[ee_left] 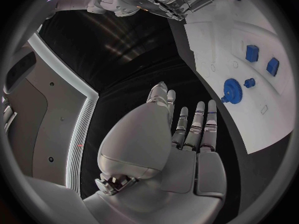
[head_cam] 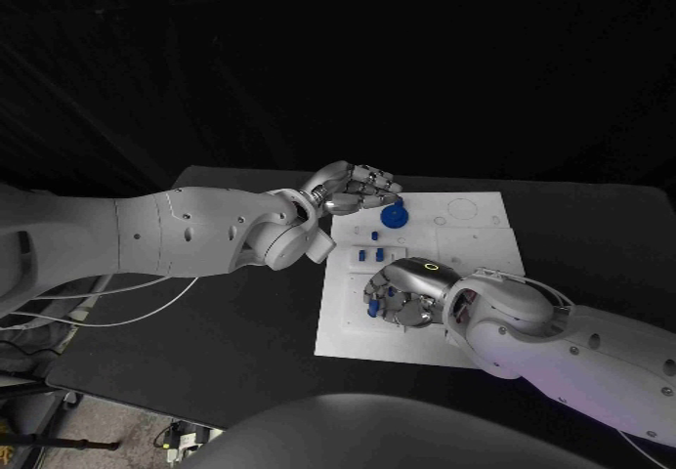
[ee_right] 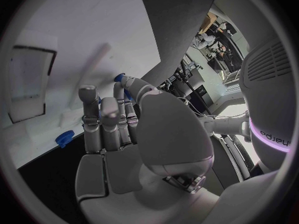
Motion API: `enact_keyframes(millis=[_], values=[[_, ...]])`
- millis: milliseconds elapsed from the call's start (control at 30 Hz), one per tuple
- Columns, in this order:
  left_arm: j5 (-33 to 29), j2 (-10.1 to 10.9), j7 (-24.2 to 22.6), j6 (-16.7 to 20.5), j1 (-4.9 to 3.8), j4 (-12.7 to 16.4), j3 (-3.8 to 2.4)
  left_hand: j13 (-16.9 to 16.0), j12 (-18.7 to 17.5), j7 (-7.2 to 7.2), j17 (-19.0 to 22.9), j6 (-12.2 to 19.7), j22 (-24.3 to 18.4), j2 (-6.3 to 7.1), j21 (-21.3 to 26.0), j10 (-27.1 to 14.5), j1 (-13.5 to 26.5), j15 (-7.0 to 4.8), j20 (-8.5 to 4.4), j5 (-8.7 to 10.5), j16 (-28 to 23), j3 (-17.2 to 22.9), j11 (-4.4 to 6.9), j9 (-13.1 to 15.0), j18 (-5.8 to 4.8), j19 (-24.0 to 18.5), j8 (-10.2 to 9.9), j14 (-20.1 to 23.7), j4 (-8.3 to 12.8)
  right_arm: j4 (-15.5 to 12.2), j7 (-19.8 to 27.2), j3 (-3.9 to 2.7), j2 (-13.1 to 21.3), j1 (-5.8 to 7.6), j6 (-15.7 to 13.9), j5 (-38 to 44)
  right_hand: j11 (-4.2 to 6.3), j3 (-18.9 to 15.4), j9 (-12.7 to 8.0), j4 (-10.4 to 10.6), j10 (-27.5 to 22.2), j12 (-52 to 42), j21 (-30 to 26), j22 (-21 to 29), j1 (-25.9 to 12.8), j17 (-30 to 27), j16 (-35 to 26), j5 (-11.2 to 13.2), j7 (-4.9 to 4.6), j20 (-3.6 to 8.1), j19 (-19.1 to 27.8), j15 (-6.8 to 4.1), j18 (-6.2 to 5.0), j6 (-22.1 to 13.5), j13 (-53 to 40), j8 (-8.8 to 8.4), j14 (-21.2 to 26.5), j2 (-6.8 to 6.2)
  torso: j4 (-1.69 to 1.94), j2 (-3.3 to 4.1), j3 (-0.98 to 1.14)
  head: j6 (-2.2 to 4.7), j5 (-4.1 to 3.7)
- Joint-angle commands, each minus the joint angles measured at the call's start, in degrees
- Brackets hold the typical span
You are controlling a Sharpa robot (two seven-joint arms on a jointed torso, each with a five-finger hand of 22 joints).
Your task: Assemble the parts on the task board
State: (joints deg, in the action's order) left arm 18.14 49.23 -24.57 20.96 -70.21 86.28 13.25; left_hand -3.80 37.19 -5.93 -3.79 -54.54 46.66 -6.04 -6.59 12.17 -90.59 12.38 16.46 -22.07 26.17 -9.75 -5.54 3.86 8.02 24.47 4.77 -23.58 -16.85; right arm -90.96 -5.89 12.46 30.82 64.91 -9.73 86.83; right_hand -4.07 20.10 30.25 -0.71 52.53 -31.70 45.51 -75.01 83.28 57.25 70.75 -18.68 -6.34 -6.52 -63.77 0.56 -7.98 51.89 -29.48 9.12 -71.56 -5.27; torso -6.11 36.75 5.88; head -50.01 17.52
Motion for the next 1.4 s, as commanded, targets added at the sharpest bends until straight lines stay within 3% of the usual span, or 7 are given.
enact_keyframes(millis=[33, 400, 733, 933, 1133, 1300, 1400], values=[[0.0, -0.2, -0.1, -1.0, 0.02, 0.1, -0.04, 0.1, 0.4, -0.5, 0.1, 0.1, -0.1, -0.34, -0.3, -0.1, 0.4, 0.14, 0.08, -0.11, 0.4, -0.3, -0.33, -0.1, -0.71, -0.3, 0.2, 0.2, 0.0, -0.1, -0.3, 0.01, 0.0, -0.06, 1.2, 1.4, -0.33, -0.2, -0.5, -0.1, -1.0, 0.4, -0.6, -3.6, -0.7, -0.4, -0.3, 0.6, 0.32, -0.07, 0.7, 0.11, -0.49, -1.5, 0.0, -0.96, 0.7, -0.72, -0.01, 0.01, 0.01, 0.01, -0.04], [0.0, -0.2, 0.0, -1.0, 0.07, 0.0, -0.04, 0.1, 0.4, -0.58, 0.1, 0.1, -0.1, -0.36, -0.3, -0.1, 0.4, 0.18, 0.08, -0.1, 0.4, -0.3, -0.4, -0.1, -0.71, -0.3, 0.1, 0.2, 0.0, -0.3, -0.4, 0.01, 0.3, -0.11, 1.7, 1.5, -1.28, -1.1, -2.0, 0.8, -3.8, 0.7, -2.2, -3.1, -2.7, -1.3, -0.8, 4.9, 1.15, -0.94, 2.0, 0.9, -0.73, -3.9, -0.5, -2.94, 1.7, -1.54, 0.01, 0.02, 0.02, 0.01, -0.08], [0.0, -0.3, 0.0, -1.1, 0.08, -0.1, -0.04, 0.1, 0.4, -0.64, 0.1, 0.2, -0.1, -0.37, -0.3, -0.1, 0.4, 0.21, 0.08, -0.1, 0.4, -0.4, -0.46, -0.1, -0.7, -0.3, 0.1, 0.2, 0.1, -3.6, -0.6, -0.03, 3.2, 0.41, -3.2, 3.0, -1.69, -2.5, -2.9, 1.7, -5.3, -0.1, -3.0, -3.0, -4.0, -1.2, -0.4, 8.0, 1.41, -1.48, 1.9, 1.35, -0.83, -5.0, -1.5, -3.82, 1.6, -2.17, -0.04, 0.06, 0.01, 0.01, -0.46], [0.0, -0.4, 0.1, -1.2, 0.08, -0.3, -0.04, 0.1, 0.4, -0.65, 0.1, 0.2, -0.1, -0.38, -0.3, -0.1, 0.4, 0.2, 0.08, -0.1, 0.5, -0.4, -0.48, -0.1, -0.7, -0.3, 0.1, 0.2, 0.1, -7.9, -0.3, -0.09, 6.8, 3.37, -7.1, 3.4, -1.57, -2.4, -3.3, 1.5, -5.1, -0.6, -2.3, -3.2, -3.3, -0.4, 0.2, 7.0, 1.18, -1.54, 1.1, 1.27, -0.77, -5.4, -1.8, -4.11, 0.9, -2.01, 0.0, 0.05, 0.02, 0.01, -1.18], [0.0, -0.4, -0.2, -1.3, 0.08, -0.3, -0.04, 0.1, 0.4, -0.67, 0.1, 0.2, -0.1, -0.4, -0.3, -0.2, 0.4, 0.15, 0.09, -0.1, 0.5, -0.4, -0.51, -0.1, -0.7, -0.3, 0.1, 0.2, 0.1, -14.0, 1.7, -0.12, 13.8, 8.79, -11.2, -2.6, -1.03, -1.1, -4.1, 0.9, -4.0, -1.5, -1.3, -3.6, -1.9, 0.1, 0.7, 1.4, 0.87, -1.14, 0.0, 0.76, -0.68, -5.0, -2.2, -4.16, 0.2, -1.45, 0.05, 0.03, 0.03, 0.01, -2.65], [-0.1, -0.3, -0.7, -1.2, 0.09, -0.1, -0.04, 0.1, 0.4, -0.68, 0.1, 0.3, -0.1, -0.47, -0.4, -0.3, 0.1, -0.09, 0.09, -0.17, 0.5, -0.4, -0.56, -0.1, -0.66, -0.2, 0.1, 0.3, 0.1, -17.6, 0.1, -0.05, 20.8, 12.45, -11.3, -8.4, 0.35, -1.4, -3.8, 3.8, 0.0, -3.6, -0.9, -3.7, -6.1, 0.7, 1.2, -1.1, 0.81, -0.64, -0.5, -0.03, -0.62, -0.2, -2.7, -1.97, -0.4, -0.37, -0.07, -0.1, -0.09, 0.01, -4.09], [-0.1, -0.4, -1.1, -1.1, 0.09, 0.1, -0.04, 0.1, 0.4, -0.66, 0.1, 0.4, -0.1, -0.52, -0.5, -0.3, 0.0, -0.22, 0.09, -0.21, 0.5, -0.4, -0.58, -0.1, -0.63, -0.1, 0.0, 0.3, 0.1, -18.0, -1.7, 0.12, 23.8, 13.31, -9.8, -9.6, 1.74, -1.5, -2.8, 4.7, 4.0, -5.7, -2.3, -3.4, -7.7, -0.6, 0.4, -2.1, 0.98, -0.04, 0.2, -0.88, -0.9, 4.2, -3.5, 0.36, 0.4, 0.6, -0.19, -0.2, -0.23, 0.01, -5.05]])
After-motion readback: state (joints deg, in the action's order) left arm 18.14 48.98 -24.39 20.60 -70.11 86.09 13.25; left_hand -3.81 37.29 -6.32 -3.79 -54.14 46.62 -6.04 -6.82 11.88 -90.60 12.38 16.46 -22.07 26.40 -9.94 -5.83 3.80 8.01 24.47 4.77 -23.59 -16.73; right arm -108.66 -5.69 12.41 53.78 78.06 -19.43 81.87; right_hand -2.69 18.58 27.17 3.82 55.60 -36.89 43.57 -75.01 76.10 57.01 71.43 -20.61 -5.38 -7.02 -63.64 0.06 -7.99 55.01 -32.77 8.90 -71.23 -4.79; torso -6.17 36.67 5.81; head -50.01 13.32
